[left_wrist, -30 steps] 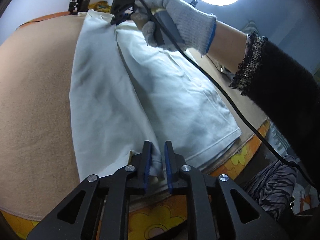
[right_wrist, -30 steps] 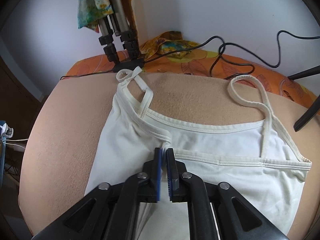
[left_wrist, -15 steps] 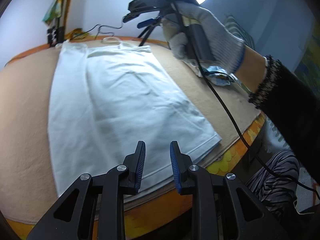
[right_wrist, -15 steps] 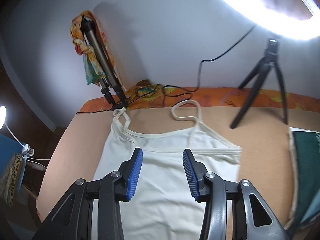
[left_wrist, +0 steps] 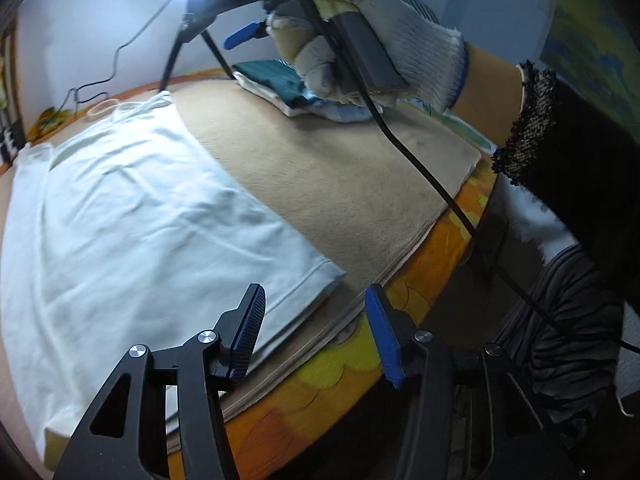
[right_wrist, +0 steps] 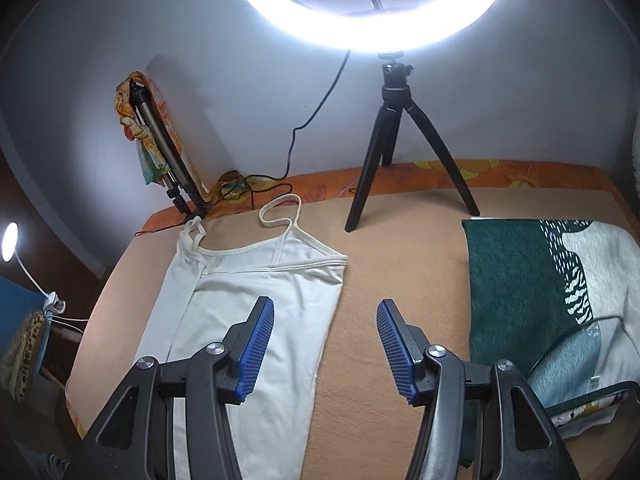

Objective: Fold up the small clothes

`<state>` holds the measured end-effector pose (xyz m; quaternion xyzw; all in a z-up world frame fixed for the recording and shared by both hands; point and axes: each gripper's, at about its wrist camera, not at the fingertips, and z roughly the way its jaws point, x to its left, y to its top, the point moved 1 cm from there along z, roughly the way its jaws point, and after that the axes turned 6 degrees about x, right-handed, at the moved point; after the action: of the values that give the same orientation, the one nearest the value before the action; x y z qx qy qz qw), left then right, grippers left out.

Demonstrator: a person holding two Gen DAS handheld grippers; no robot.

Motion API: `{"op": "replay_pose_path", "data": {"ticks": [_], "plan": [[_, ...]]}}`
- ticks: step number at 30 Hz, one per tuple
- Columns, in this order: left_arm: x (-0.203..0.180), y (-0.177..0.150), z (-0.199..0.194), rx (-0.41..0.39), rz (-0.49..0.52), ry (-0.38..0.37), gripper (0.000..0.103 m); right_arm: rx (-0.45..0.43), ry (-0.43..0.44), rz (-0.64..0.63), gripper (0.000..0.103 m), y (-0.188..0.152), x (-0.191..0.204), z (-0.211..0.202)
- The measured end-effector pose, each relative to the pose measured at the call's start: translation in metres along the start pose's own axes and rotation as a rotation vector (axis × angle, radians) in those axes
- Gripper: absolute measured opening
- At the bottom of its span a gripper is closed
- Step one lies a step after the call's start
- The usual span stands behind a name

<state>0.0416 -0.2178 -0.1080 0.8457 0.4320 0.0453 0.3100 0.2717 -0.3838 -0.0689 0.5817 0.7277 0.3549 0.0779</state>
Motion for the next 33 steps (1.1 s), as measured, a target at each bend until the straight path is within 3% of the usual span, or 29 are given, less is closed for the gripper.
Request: {"op": "replay_pose_path", "data": {"ticks": [7,16,19,21,23,28,33], "plan": [[-0.01,0.013,0.03,0.033,0.012,0.036,0.051,0.038,0.025,0.045,0.057,-0.005,-0.025,0.026],[-0.013,0.011,0.034,0.019,0.044,0.051,0.05,0.081,0.037,0.037,0.057,0.002,-0.026,0.068],[-0.011,0.011,0.033,0.007,0.036,0.05,0.037,0.097,0.058,0.053,0.057,0.004,-0.029,0.083],[-0.007,0.011,0.032,-0.001,0.02,0.02,0.011,0.108,0.063,0.057,0.057,0.005,-0.028,0.094],[-0.002,0.012,0.031,-0.009,-0.013,-0.004,0.011,0.116,0.067,0.054,0.057,0.006,-0.026,0.104],[0.004,0.012,0.022,-0.043,-0.041,-0.027,0.007,0.125,0.071,0.043,0.048,0.009,-0.019,0.124],[0.015,0.009,0.004,-0.087,-0.101,-0.055,0.006,0.13,0.066,0.026,0.021,0.012,-0.015,0.128]]}}
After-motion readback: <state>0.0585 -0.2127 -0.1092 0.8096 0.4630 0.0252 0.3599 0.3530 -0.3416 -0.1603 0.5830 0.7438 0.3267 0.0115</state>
